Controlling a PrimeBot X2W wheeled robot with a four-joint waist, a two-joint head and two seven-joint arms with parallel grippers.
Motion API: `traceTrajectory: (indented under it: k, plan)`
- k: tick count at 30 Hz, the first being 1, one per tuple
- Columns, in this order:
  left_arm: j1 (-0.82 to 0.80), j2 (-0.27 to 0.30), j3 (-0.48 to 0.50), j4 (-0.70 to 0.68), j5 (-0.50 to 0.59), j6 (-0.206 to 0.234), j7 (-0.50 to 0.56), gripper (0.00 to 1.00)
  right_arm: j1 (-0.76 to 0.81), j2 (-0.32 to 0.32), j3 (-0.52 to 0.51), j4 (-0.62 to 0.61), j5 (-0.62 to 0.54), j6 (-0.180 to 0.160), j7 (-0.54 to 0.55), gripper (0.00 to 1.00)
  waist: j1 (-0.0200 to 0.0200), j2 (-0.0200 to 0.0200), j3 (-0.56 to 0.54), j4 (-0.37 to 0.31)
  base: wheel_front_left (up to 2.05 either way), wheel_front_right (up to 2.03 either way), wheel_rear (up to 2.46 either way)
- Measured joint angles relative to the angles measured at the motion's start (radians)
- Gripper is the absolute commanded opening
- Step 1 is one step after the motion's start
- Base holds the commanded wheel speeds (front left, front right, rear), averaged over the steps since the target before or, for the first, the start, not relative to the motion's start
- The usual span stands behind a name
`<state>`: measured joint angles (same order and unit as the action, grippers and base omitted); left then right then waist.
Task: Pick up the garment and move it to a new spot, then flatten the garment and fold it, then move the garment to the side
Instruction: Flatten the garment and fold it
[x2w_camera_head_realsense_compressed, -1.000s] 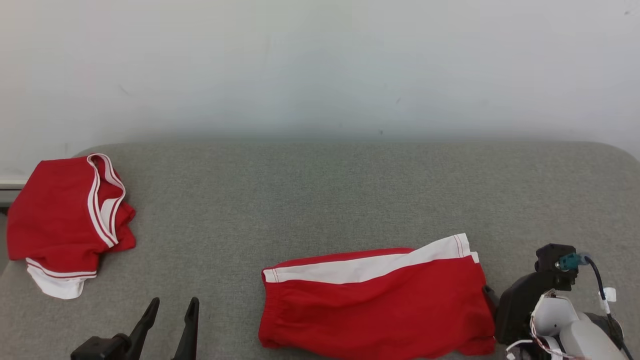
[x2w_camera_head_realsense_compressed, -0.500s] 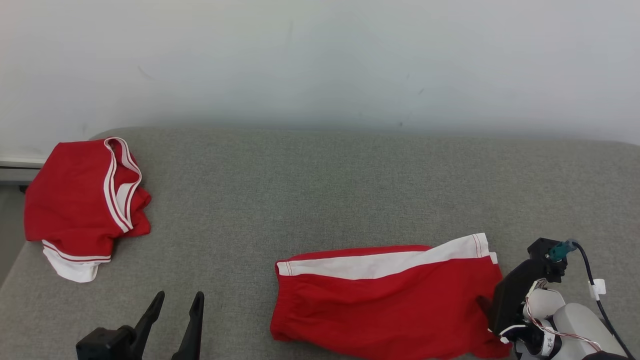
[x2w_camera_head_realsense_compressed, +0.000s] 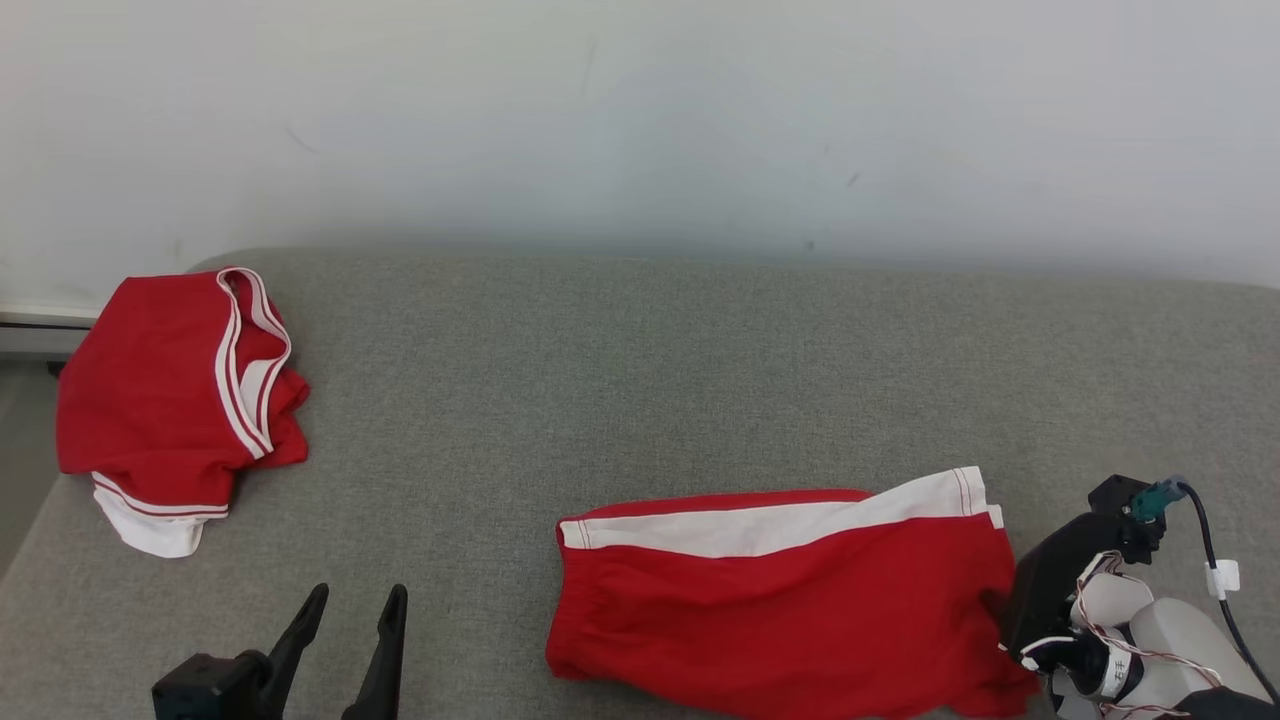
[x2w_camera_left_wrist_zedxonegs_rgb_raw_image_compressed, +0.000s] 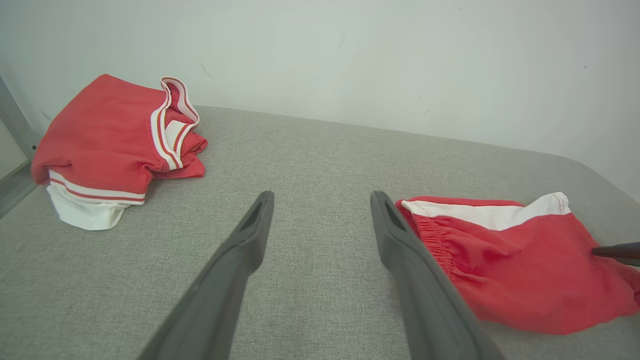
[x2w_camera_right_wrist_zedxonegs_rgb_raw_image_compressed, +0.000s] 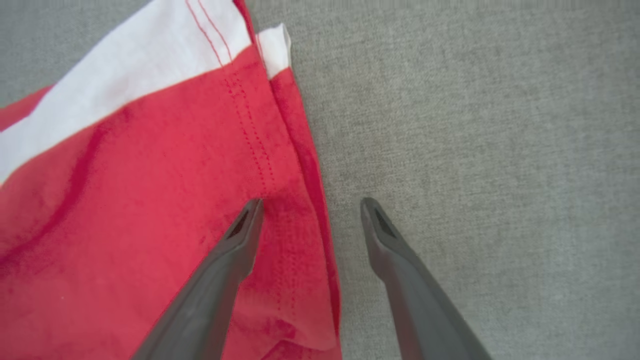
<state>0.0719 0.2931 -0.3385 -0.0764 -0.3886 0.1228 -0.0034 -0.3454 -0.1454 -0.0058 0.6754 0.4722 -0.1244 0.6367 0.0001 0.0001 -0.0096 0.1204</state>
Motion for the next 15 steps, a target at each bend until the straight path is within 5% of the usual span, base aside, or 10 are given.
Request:
traceTrajectory:
  k: [15]
  plan:
    - [-0.021,0.001,-0.003,0.012,-0.002,-0.01,0.004,1.0,-0.039,0.023,-0.049,0.079,-0.007,0.0,-0.039,1.0,-0.0001,0.0,0.009,0.015,0.0,0.0,0.0]
